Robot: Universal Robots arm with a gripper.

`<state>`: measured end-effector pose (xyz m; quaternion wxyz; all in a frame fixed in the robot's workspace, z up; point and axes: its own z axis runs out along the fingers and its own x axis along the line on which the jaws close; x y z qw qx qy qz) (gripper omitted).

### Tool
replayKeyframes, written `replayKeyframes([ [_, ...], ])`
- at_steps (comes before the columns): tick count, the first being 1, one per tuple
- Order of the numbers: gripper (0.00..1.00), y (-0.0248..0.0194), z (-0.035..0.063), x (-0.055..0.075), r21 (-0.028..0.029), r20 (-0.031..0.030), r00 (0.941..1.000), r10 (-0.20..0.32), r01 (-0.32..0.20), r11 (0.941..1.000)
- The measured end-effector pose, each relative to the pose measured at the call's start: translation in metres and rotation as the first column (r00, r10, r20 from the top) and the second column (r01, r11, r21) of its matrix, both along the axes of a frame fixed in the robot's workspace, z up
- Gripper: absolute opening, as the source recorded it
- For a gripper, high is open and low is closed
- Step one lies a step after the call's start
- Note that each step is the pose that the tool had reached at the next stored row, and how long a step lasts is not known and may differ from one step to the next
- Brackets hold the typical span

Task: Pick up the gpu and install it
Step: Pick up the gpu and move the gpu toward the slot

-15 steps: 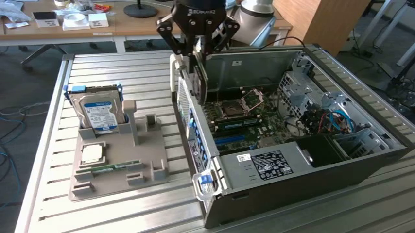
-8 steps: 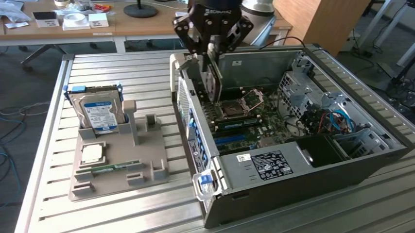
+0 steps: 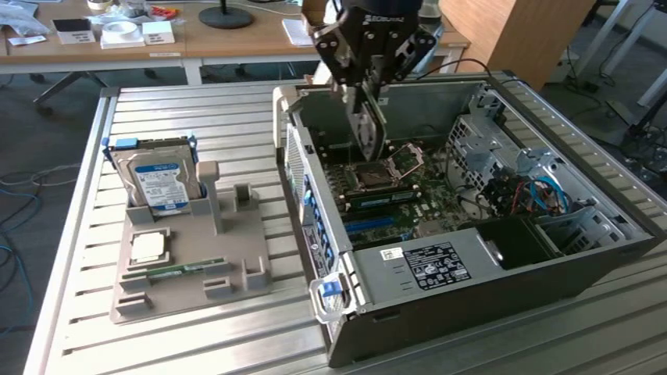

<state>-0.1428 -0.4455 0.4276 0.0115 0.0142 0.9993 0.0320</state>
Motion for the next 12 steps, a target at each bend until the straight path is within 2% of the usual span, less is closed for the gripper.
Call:
replayKeyframes([
  [12,0.27,0.0000,0.0000,0.048,0.0019,0.0000,1.0000,0.000,0.000,1.0000],
])
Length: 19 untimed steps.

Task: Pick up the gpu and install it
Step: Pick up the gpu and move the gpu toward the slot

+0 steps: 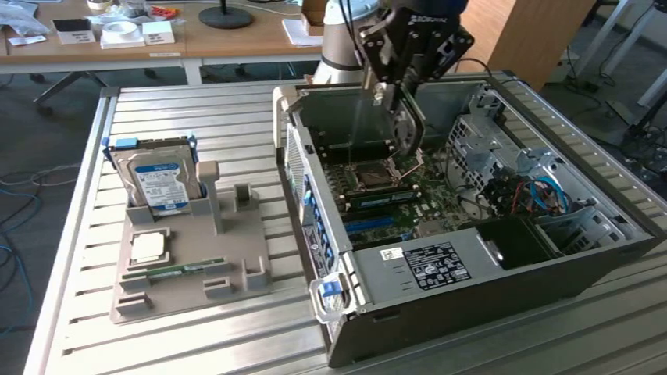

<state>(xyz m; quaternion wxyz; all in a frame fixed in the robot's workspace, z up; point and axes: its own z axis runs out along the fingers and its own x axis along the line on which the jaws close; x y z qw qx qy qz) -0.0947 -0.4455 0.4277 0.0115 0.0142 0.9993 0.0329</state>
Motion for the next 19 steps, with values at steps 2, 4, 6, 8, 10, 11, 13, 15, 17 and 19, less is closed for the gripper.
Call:
replayKeyframes([
  [2,0.27,0.0000,0.0000,0.008,0.0001,0.0000,1.0000,0.000,0.000,1.0000],
  [4,0.27,0.0000,0.0000,0.015,0.0001,0.0000,1.0000,0.000,0.000,1.0000],
  [6,0.27,0.0000,0.0000,0.021,0.0000,0.0001,1.0000,0.000,0.000,1.0000],
  [8,0.27,-0.0001,0.0000,0.023,-0.0001,-0.0001,1.0000,0.000,0.000,1.0000],
  [10,0.27,-0.0001,0.0000,0.023,0.0000,0.0000,1.0000,0.000,0.000,1.0000],
  [11,0.27,0.0000,0.0000,0.023,0.0000,0.0000,1.0000,0.000,0.000,1.0000],
  [13,0.27,0.0000,-0.0001,0.024,0.0001,0.0000,1.0000,0.000,0.000,1.0000],
  [15,0.27,0.0000,-0.0001,0.028,0.0001,0.0001,1.0000,0.000,0.000,1.0000],
  [17,0.27,0.0000,-0.0001,0.033,0.0001,0.0000,1.0000,0.000,0.000,1.0000],
  [19,0.27,0.0000,0.0000,0.038,0.0000,0.0000,1.0000,0.000,0.000,1.0000],
])
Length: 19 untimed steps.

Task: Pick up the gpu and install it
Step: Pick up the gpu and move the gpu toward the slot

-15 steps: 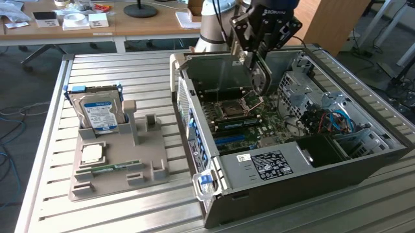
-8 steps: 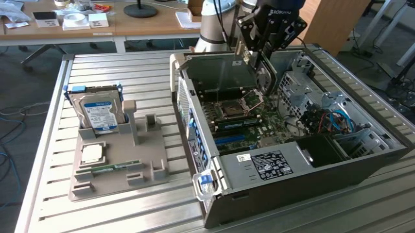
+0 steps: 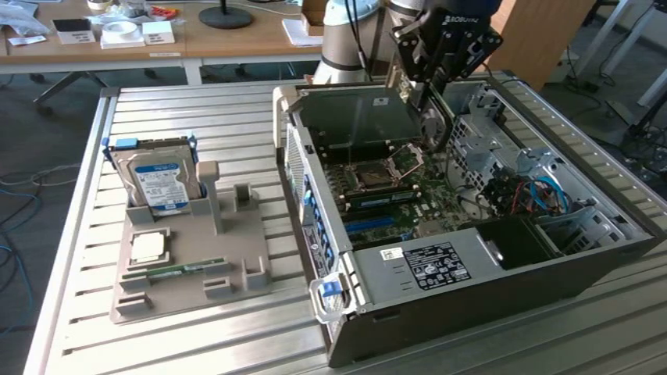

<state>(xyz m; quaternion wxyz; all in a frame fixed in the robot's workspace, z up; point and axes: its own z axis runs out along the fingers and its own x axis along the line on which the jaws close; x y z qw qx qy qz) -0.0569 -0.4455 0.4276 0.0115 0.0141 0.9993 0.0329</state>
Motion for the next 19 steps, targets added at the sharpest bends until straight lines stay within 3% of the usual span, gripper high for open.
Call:
replayKeyframes([
  [10,0.27,0.0000,0.0000,0.014,0.0001,0.0000,1.0000,0.000,0.000,1.0000],
  [19,0.27,0.0000,0.0000,0.017,0.0000,0.0000,1.0000,0.000,0.000,1.0000],
])
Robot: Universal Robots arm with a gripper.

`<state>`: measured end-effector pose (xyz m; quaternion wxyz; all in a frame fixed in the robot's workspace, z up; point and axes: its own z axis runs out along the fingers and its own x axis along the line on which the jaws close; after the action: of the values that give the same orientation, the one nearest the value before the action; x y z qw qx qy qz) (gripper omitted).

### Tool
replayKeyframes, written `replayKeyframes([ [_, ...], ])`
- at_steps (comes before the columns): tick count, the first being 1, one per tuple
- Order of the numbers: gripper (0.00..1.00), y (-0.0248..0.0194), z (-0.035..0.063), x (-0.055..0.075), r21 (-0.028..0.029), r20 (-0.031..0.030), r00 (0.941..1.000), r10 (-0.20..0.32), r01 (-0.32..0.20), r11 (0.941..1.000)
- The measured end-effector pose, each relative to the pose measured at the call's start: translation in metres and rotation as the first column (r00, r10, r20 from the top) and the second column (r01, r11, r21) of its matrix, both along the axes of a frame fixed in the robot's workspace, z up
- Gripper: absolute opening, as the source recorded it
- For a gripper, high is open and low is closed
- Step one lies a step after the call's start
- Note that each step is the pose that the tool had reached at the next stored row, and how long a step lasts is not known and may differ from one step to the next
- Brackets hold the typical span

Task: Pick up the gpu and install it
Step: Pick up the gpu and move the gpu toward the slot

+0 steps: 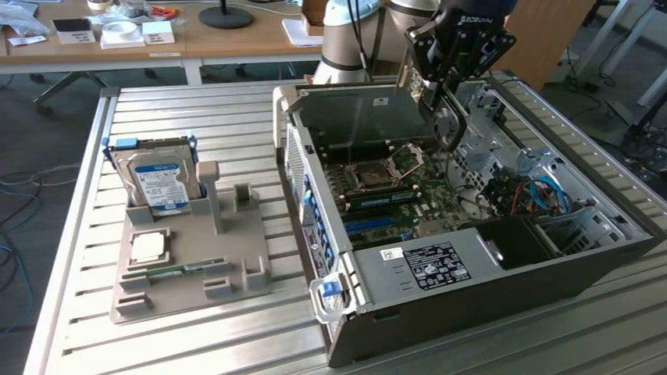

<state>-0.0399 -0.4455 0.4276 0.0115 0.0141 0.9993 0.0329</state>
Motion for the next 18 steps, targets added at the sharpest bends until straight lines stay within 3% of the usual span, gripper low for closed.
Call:
replayKeyframes([
  [18,0.27,0.0000,0.0000,0.0092,0.0000,0.0000,1.0000,0.000,0.000,1.0000],
])
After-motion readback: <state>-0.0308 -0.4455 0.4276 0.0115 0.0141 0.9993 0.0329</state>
